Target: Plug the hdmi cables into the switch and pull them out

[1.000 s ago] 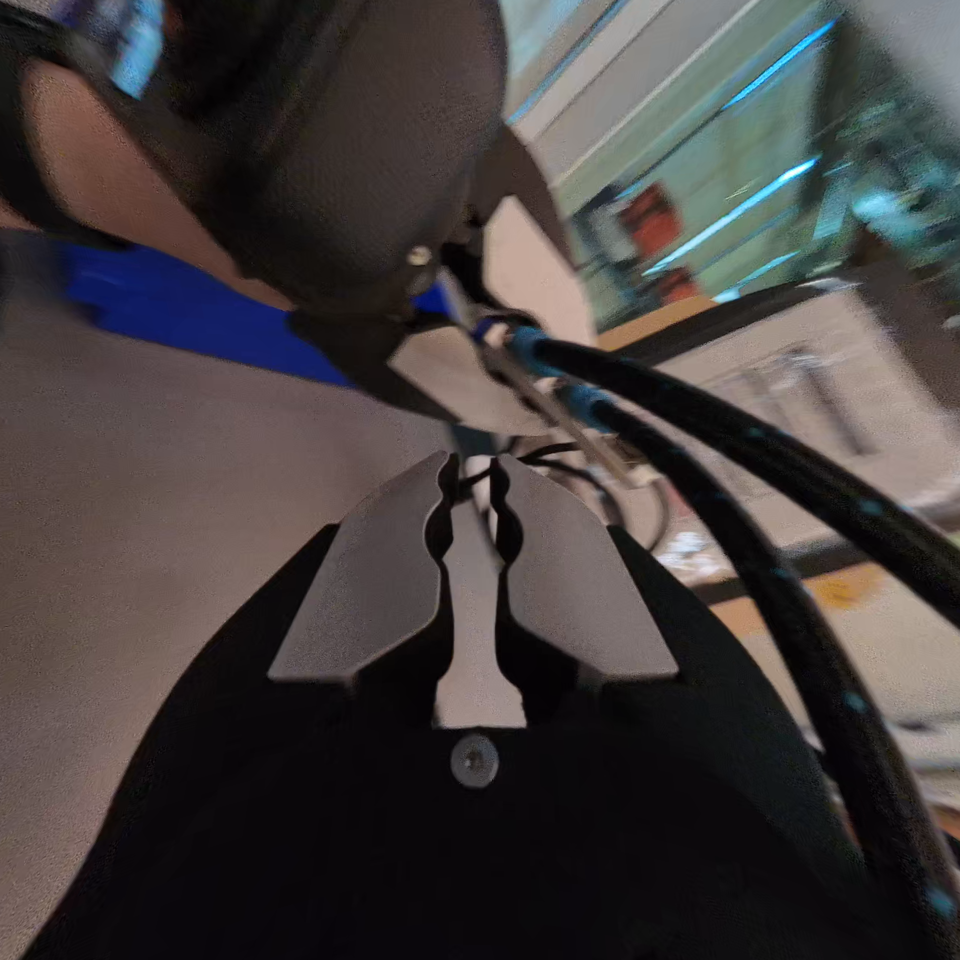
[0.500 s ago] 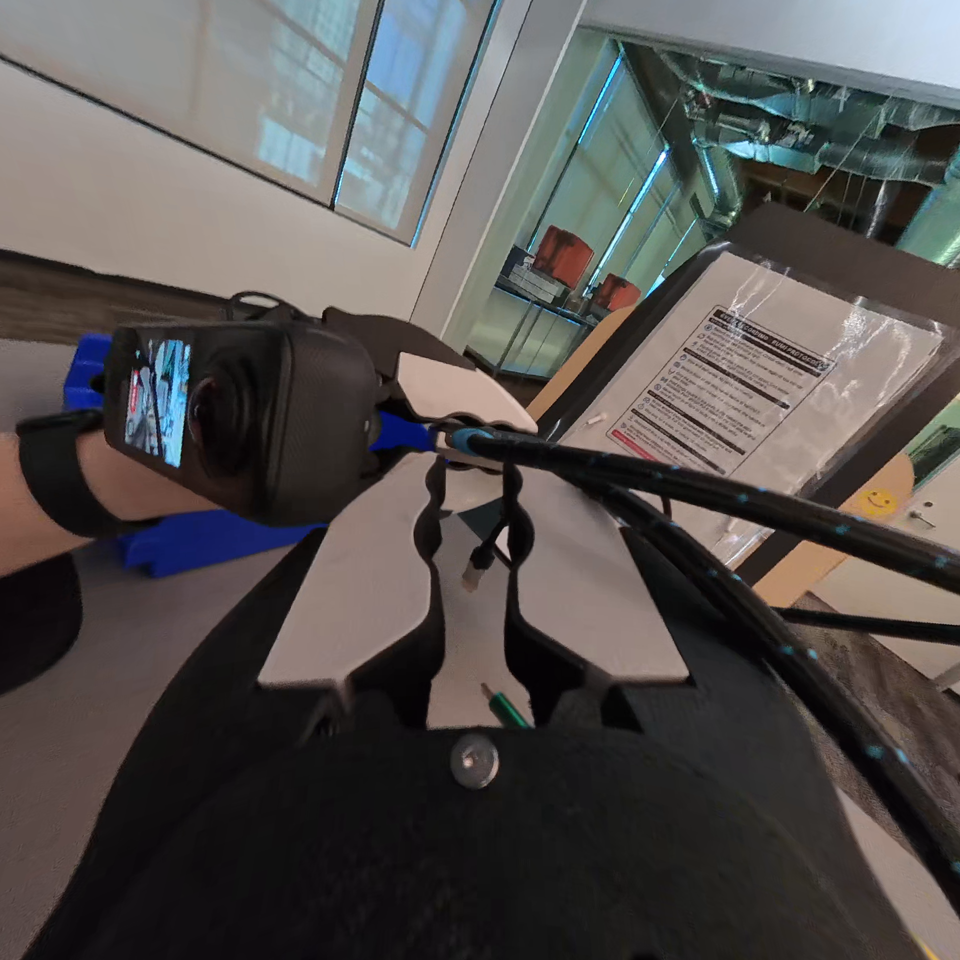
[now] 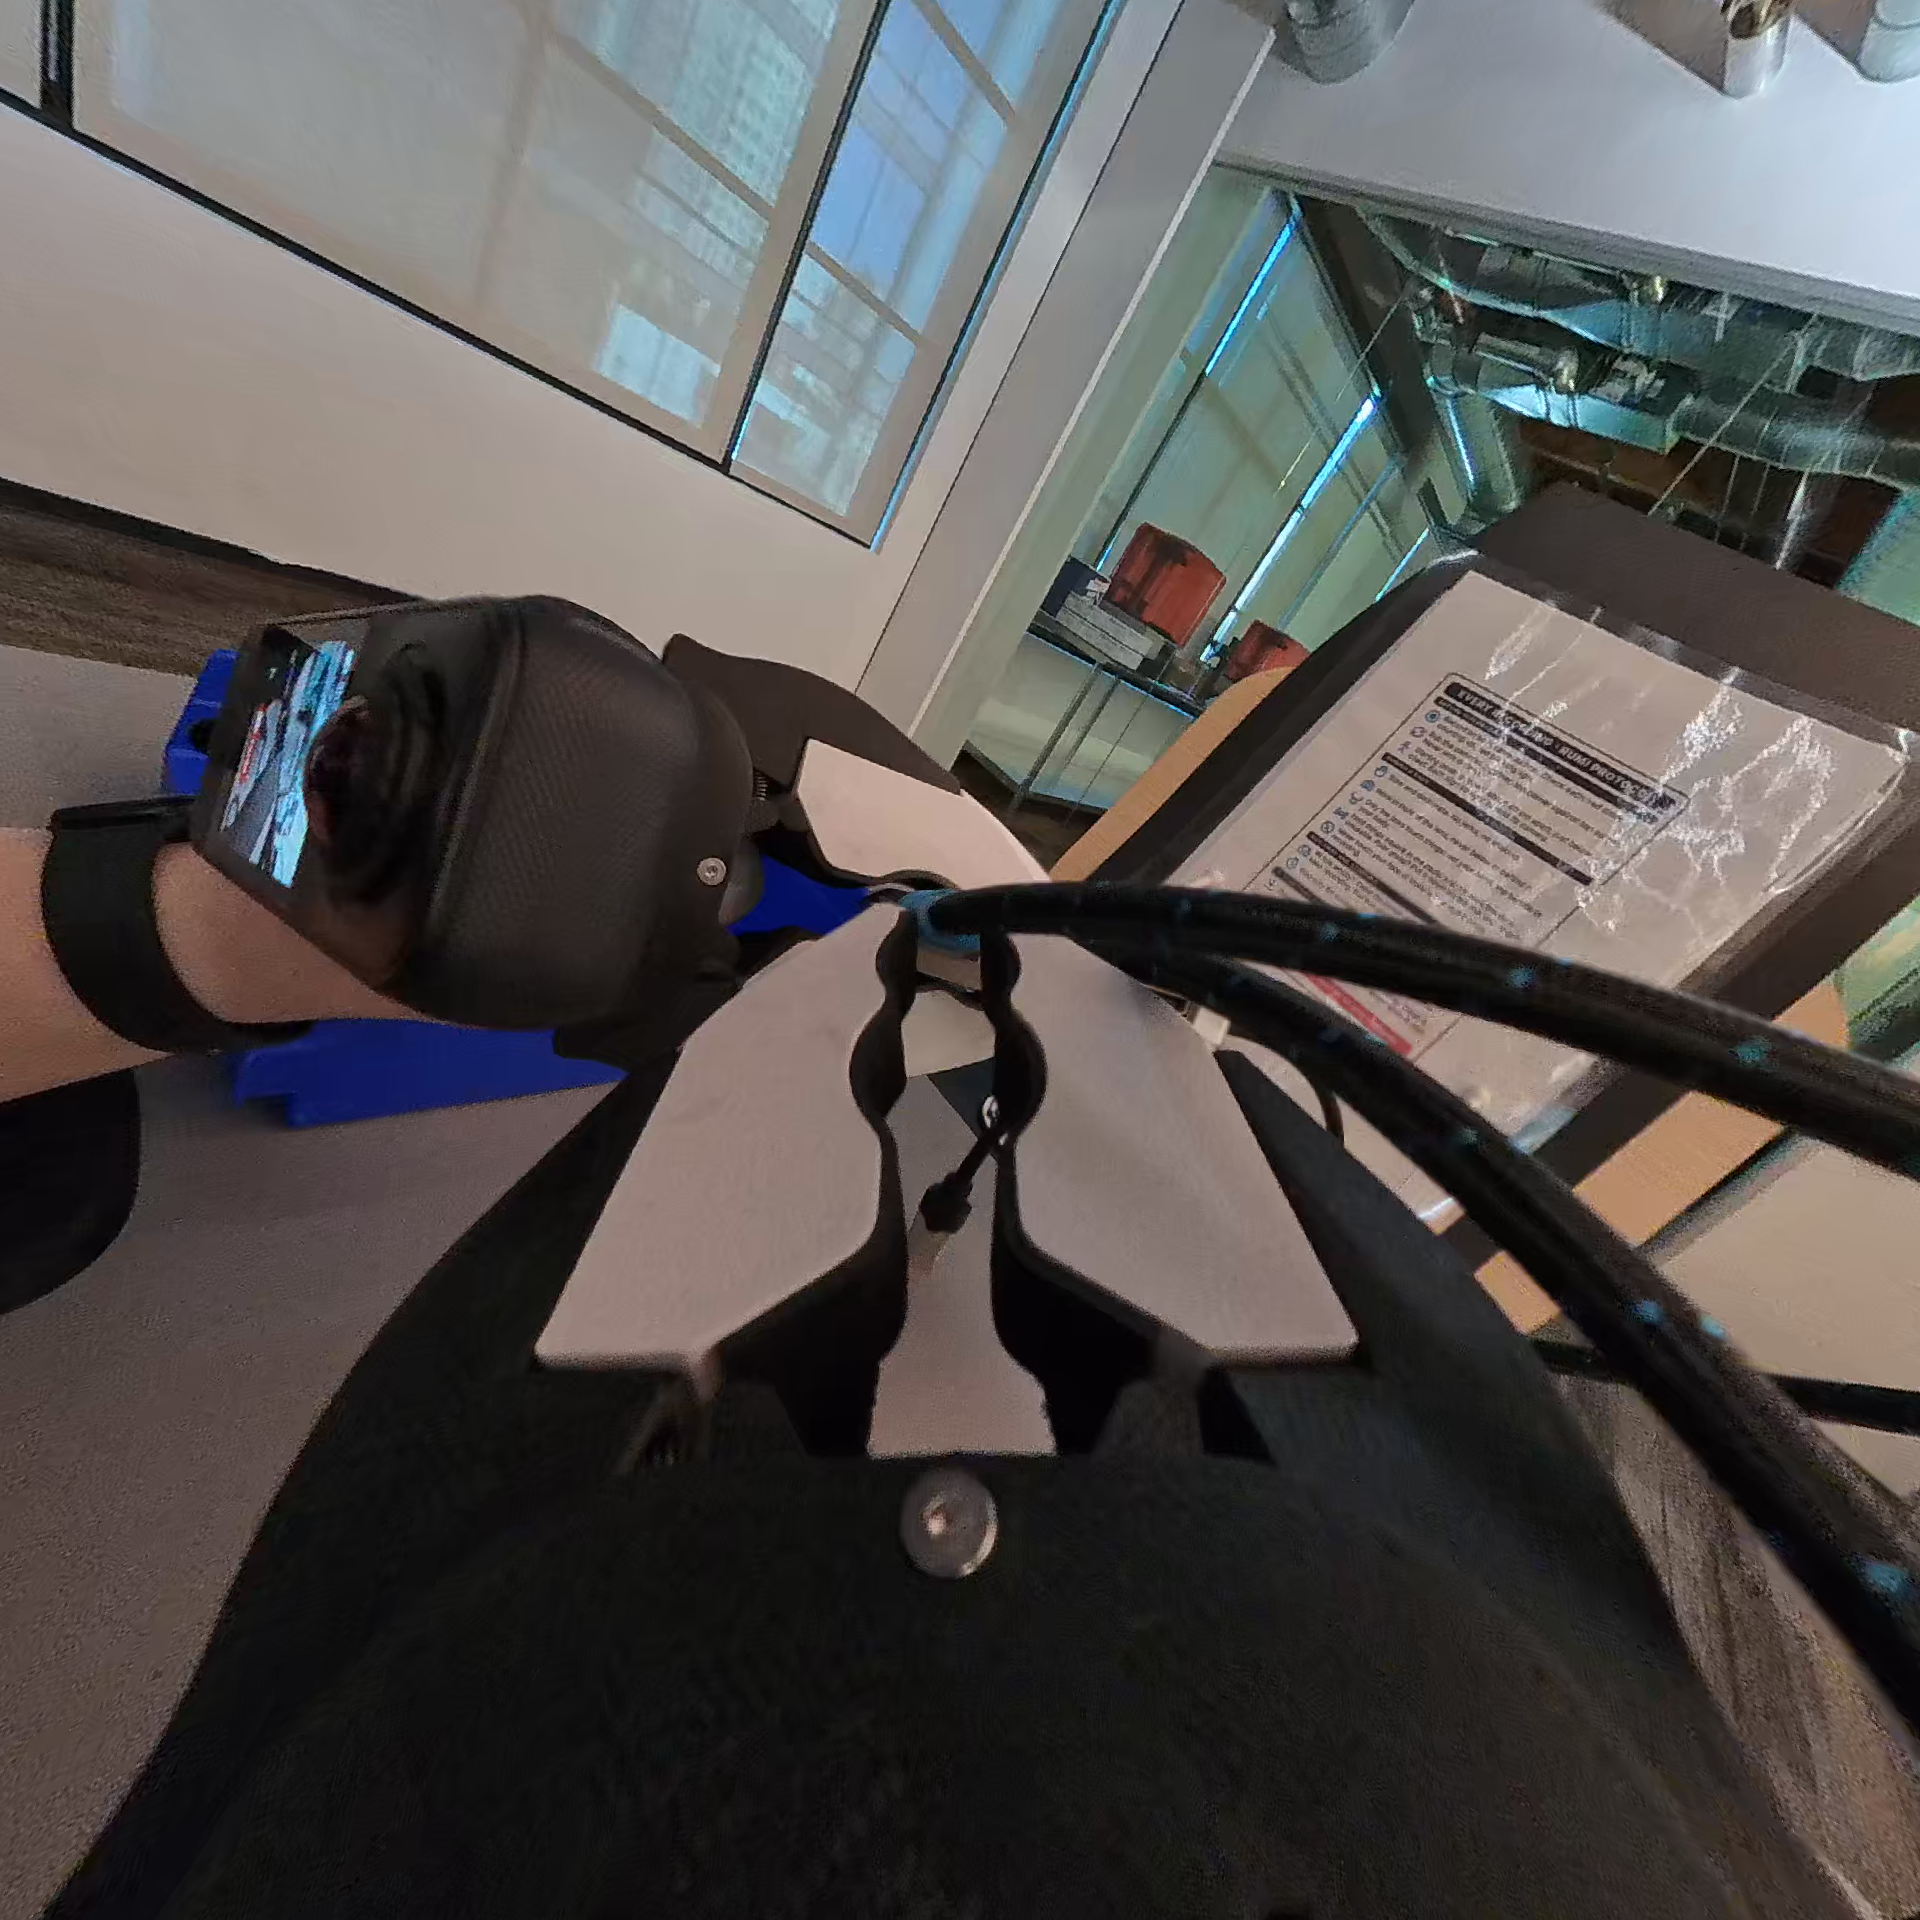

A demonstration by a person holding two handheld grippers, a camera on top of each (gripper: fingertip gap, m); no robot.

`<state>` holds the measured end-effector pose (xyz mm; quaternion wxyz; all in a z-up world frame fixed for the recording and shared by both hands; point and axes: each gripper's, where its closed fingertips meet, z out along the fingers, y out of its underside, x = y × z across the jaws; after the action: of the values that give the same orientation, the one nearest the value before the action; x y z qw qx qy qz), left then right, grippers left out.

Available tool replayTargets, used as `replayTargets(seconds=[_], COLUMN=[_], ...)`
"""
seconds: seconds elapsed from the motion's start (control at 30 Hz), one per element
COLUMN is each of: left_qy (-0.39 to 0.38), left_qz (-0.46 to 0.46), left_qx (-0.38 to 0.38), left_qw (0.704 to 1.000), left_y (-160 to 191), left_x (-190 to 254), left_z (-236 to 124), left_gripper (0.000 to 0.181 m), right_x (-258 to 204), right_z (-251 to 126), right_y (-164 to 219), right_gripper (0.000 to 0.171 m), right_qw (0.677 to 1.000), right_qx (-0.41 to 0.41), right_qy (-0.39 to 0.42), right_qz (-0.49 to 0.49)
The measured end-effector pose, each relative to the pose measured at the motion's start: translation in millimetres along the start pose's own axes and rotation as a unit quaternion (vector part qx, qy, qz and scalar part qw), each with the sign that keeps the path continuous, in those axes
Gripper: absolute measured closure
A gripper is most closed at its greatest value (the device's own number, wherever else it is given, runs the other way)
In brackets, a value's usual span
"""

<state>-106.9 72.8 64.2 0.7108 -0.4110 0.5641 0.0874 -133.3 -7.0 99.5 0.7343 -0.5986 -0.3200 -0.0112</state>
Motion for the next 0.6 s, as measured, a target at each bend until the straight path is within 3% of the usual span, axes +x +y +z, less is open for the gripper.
replayTargets(seconds=[0.03,0.2,0.33,0.43,0.53,0.6], left_qy=[0.001,0.000,-0.003,0.004,0.019,0.032], left_qz=[-0.001,0.003,0.017,0.032,0.062,0.083], left_qx=[0.002,0.021,0.034,0.039,0.056,0.070], left_qw=[1.000,1.000,0.999,0.999,0.996,0.994], left_y=[-1,-6,-12,-16,-24,-30], left_x=[1,0,1,7,18,27], left_z=[0,-4,-6,-7,-9,-12], left_gripper=[0.159,0.160,0.160,0.160,0.159,0.160], right_x=[-1,-7,30,60,58,48], right_z=[0,-4,-3,-5,-5,-6], right_y=[0,29,58,51,49,51], right_gripper=[0.159,0.165,0.164,0.146,0.134,0.126], right_qw=[1.000,0.979,0.939,0.930,0.925,0.903], right_qx=[0.003,-0.055,-0.136,-0.116,-0.094,-0.084], right_qy=[-0.007,-0.060,0.037,0.137,0.126,0.103], right_qz=[-0.009,-0.186,-0.314,-0.320,-0.347,-0.409])
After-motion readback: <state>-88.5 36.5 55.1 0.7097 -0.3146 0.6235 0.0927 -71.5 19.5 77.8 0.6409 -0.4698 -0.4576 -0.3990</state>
